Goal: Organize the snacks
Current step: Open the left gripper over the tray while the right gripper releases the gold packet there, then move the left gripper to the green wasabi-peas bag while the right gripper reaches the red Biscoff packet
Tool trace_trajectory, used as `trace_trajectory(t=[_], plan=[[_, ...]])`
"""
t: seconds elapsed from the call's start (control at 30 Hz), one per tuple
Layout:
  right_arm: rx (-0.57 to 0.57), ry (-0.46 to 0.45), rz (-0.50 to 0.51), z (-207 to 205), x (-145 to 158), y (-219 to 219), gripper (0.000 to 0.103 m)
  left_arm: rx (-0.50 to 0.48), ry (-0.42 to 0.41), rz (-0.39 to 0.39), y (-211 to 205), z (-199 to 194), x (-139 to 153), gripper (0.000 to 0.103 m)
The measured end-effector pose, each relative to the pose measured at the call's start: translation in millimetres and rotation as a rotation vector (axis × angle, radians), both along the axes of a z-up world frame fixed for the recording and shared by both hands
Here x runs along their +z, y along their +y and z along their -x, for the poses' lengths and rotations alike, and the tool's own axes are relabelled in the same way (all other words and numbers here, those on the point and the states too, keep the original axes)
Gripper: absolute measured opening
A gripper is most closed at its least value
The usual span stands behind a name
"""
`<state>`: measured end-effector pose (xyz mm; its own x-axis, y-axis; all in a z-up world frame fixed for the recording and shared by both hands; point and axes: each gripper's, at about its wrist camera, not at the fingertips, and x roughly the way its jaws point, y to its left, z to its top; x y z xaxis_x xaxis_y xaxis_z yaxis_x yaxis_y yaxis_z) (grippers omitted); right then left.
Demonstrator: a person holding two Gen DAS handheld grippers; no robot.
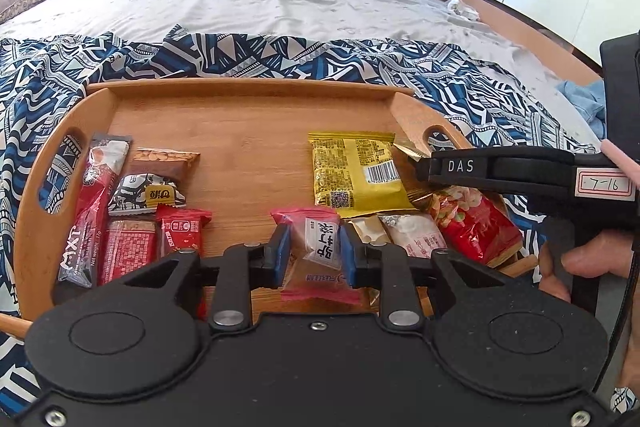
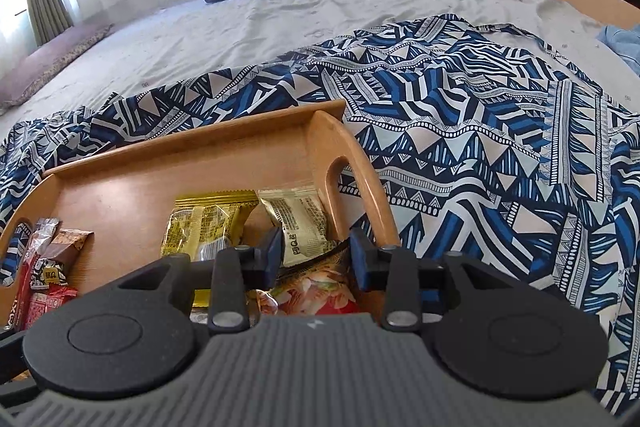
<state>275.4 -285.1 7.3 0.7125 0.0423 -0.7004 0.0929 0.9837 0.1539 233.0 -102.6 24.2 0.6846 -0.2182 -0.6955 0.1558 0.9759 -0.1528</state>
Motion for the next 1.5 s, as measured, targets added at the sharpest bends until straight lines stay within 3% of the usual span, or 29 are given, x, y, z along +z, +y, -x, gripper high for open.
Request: trace_trajectory(t=[0.13,0.17,0.27,0.43,0.5,0.8,1.0,1.2,1.5], plan=[[0.001,-0.004,-0.013,1,0,-1,0.043,-0.004,0.006,0.006,1,1,0,0.031],[0.001,-0.006,-0.02,1,1,-2,0.048,-0.008,0.009,0.01,1,1,1,0.033],[0.001,-0.015,-0.029,4,4,-4,0.061,-0.027,0.007,0.015,2,4,5,0.048],[0.015,-0.049,-0.04,15,16,-5,0.068,-0.052,-0.043,0.01,10,21,21,0.079],[0.028,-0.066,-0.042,22,22,-6,0.07,-0.053,-0.067,0.003,16,29,29,0.083],[0.143,-0.118,-0.055,71,42,3,0.087,-0.021,-0.135,-0.006,58,75,56,0.093],[0.231,-0.156,-0.021,113,46,18,0.092,-0.025,-0.17,-0.044,74,108,59,0.097],[0.316,-0.176,0.043,148,42,35,0.102,-0.041,-0.165,-0.069,80,133,53,0.098],[0.423,-0.19,0.122,176,32,60,0.103,-0.031,-0.115,-0.116,78,139,43,0.1]])
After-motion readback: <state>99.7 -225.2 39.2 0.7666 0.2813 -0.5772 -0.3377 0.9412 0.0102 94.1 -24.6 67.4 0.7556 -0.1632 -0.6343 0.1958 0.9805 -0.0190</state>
